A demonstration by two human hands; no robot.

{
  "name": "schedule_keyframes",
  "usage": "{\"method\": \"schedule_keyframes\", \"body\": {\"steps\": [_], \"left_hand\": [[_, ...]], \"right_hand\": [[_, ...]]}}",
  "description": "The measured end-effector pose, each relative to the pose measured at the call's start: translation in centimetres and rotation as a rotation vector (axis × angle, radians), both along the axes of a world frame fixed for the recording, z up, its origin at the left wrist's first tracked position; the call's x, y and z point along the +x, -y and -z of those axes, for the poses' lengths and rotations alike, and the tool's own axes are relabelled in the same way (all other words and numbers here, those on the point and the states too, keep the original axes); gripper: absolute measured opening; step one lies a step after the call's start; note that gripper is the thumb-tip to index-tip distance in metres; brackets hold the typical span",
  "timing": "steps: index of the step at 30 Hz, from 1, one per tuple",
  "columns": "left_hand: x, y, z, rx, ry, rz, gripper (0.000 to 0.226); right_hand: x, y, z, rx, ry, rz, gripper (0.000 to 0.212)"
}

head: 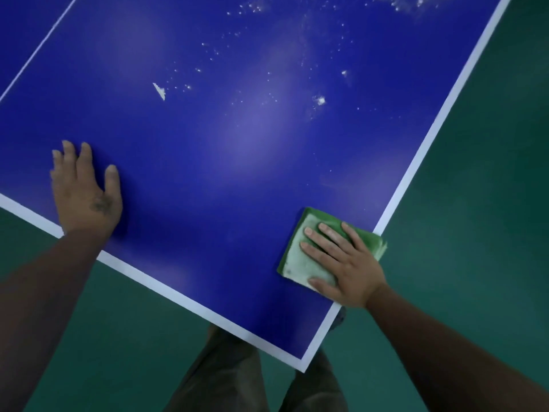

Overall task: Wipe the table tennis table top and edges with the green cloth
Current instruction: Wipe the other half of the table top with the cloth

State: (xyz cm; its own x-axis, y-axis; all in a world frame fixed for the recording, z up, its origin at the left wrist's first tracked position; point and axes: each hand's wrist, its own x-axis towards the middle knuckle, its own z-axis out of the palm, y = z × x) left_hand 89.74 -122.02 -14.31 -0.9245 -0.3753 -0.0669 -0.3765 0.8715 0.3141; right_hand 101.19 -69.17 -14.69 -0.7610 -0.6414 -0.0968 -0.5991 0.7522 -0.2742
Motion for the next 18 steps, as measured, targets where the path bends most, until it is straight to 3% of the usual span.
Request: {"method": "schedule_keyframes", "body": {"steps": [5,12,18], "left_hand": [[6.1,-6.9,-1.6,0.103,0.008,-0.207,0.063],[15.4,-21.7,-0.5,-0.017,-0.008,-0.377,0.054],[18.1,-26.9,0.4,-0.026,-0.116,-0.546,0.052]], "right_hand": [[-8.2,-5.0,0.3,0.024,-0.019,-0.383,0.079],[-12.5,-7.6,0.1,-0.018,-0.057,-0.429,0.077],[-12.3,-7.8,0.1,0.010,-0.074,-0.460,0.076]]}}
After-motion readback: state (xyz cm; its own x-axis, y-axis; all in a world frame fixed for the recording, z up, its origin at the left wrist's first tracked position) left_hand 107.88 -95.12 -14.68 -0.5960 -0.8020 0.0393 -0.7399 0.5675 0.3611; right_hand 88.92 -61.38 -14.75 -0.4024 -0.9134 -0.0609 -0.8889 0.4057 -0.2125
